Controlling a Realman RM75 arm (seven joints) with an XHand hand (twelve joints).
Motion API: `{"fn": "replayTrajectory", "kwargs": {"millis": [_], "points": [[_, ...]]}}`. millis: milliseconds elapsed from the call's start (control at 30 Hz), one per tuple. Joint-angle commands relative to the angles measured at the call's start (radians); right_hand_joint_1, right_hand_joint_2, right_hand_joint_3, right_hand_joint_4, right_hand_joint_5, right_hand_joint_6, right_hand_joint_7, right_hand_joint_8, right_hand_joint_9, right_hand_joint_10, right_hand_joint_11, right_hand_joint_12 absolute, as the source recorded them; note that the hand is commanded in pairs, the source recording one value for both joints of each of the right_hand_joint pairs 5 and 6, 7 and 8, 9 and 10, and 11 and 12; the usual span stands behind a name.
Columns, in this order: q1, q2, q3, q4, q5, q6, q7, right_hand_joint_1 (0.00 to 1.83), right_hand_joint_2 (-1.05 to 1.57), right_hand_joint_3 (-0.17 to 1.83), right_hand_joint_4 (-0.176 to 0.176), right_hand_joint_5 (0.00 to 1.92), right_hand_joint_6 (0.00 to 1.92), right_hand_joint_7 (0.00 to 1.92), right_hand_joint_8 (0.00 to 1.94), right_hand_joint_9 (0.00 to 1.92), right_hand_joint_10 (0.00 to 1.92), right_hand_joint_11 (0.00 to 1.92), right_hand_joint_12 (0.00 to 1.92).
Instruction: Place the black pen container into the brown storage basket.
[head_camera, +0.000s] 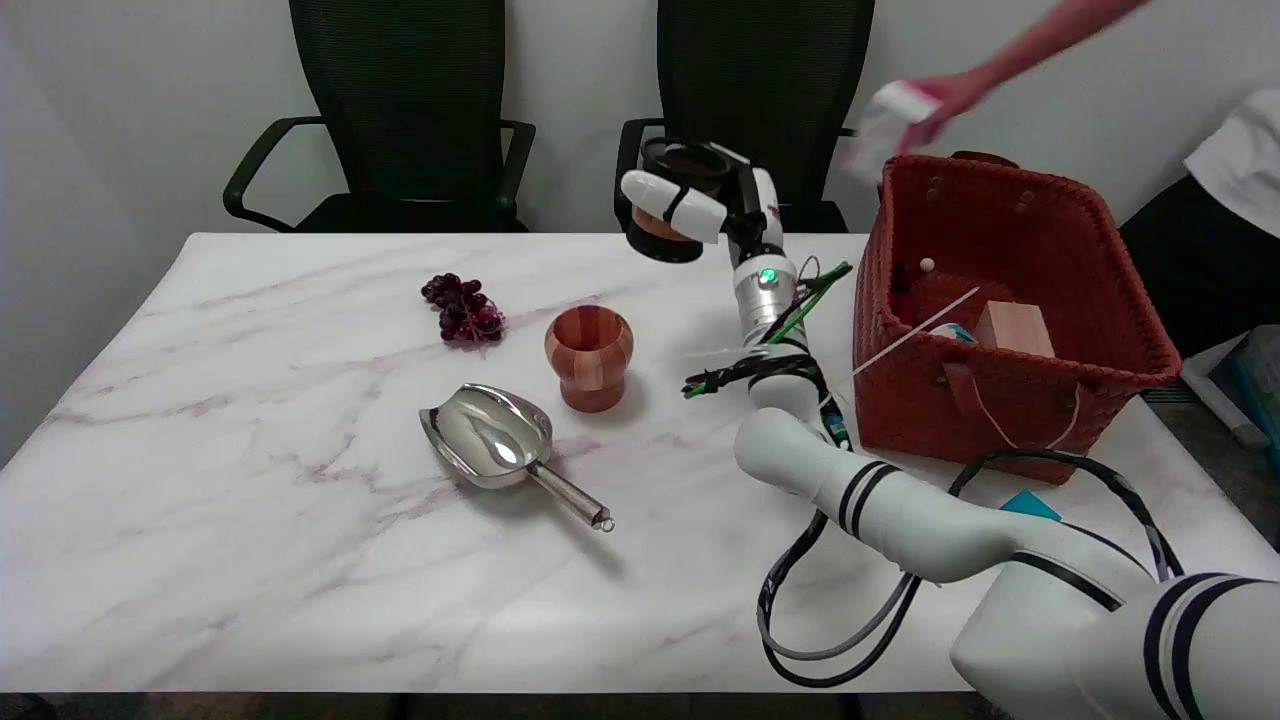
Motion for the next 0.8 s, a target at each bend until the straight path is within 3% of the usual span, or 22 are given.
{"fn": "replayTrajectory", "kwargs": {"millis": [33, 433, 800], "points": [[-0.064, 0.056, 0.009, 0.416, -0.147, 0.298, -0.415, 1.18, 0.66, 0.1, 0.0, 0.89, 0.89, 1.28, 1.28, 1.12, 1.12, 0.83, 0.83], [-0.13, 0.223, 0.1, 0.731, -0.158, 0.343, -0.858, 1.2, 0.61, 0.15, 0.0, 0.88, 0.88, 1.29, 1.29, 1.16, 1.16, 0.86, 0.86], [-0.298, 0.259, 0.332, 0.907, -0.148, 0.344, -1.148, 1.23, 0.53, 0.17, 0.0, 0.81, 0.81, 1.28, 1.28, 1.17, 1.17, 0.84, 0.84]]}}
